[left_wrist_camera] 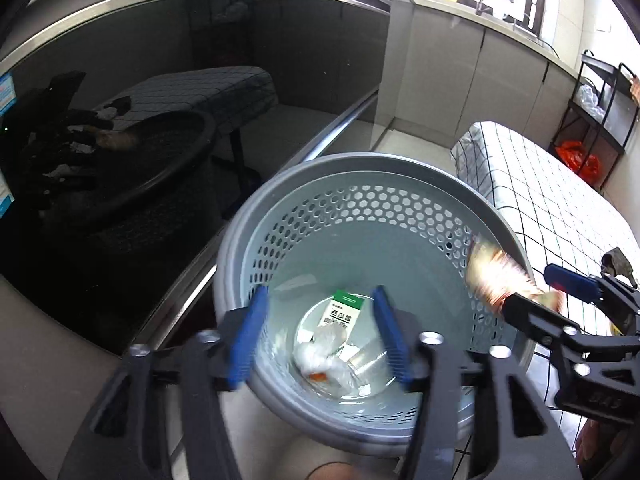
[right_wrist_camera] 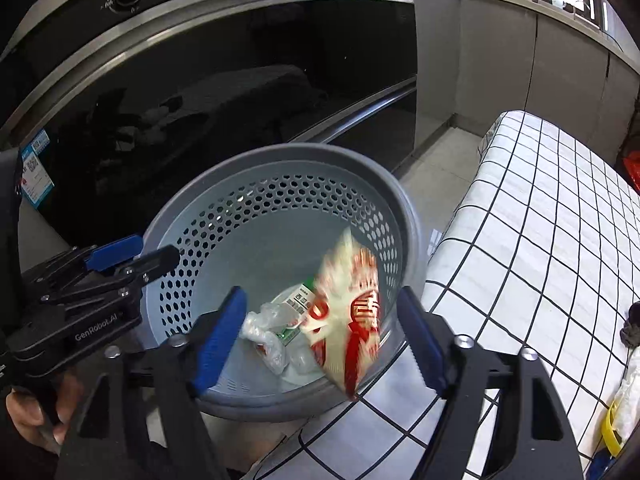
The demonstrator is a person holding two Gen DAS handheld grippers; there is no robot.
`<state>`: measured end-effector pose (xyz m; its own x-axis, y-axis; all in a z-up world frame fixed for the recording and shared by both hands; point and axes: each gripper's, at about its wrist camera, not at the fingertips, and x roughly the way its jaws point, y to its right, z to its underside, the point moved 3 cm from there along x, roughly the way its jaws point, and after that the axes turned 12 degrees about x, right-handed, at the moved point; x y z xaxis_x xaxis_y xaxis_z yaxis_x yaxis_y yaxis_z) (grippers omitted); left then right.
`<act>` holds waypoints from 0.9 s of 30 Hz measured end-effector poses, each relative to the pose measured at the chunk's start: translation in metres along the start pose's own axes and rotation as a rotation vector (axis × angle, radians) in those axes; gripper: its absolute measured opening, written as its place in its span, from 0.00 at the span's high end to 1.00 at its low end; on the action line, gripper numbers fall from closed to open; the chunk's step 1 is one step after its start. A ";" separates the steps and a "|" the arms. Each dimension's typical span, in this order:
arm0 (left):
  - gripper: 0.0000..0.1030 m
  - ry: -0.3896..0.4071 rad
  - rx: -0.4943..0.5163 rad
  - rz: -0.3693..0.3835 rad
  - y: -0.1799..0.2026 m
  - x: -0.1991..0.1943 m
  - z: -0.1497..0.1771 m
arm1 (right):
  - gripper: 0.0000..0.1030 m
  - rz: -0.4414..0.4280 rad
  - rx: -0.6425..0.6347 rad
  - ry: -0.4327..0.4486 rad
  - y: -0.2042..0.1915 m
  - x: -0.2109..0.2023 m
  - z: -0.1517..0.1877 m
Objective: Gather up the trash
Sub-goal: 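Open both tools to drop the snack wrapper and white bag into the basket, then move both tools back over the table, left tool toward the yellow lid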
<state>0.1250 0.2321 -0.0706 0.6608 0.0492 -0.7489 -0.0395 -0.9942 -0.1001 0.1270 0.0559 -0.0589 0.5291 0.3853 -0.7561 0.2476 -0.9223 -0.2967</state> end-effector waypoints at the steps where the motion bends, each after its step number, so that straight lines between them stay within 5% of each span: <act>1: 0.42 -0.001 -0.002 -0.003 -0.001 -0.001 0.001 | 0.27 0.001 0.000 0.003 0.000 -0.001 0.000; 15: 0.34 0.009 -0.022 -0.007 -0.001 -0.020 0.001 | 0.27 0.000 0.031 0.038 0.013 -0.020 0.003; 27: 0.27 0.061 0.060 0.089 0.045 -0.059 -0.001 | 0.27 0.117 0.131 0.156 0.063 -0.095 0.032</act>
<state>0.0848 0.1845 -0.0302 0.6967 -0.0468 -0.7158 -0.1433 -0.9868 -0.0750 0.0663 -0.0396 -0.0245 0.6696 0.2660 -0.6935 0.0746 -0.9531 -0.2934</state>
